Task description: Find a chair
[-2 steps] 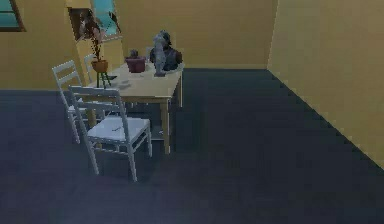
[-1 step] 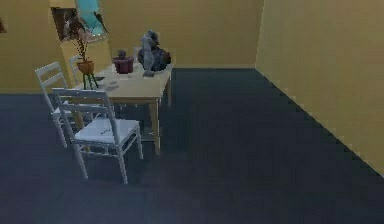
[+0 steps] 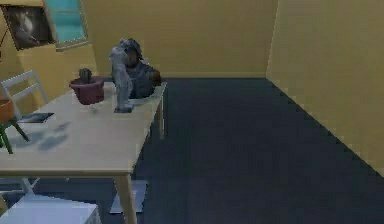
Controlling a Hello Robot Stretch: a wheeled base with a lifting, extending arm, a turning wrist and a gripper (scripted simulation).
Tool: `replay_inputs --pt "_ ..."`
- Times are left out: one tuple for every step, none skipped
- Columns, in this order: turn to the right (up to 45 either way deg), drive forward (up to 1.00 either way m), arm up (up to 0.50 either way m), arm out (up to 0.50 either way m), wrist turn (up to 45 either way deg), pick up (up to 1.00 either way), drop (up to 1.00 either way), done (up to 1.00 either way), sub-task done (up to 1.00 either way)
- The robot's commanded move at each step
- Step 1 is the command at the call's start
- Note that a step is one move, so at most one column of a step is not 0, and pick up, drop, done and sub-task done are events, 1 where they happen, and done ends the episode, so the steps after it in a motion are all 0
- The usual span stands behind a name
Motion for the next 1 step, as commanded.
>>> replay_inputs --pt "-45.0 0.0 0.0 0.0 0.0 0.0 0.0 0.0 0.0"
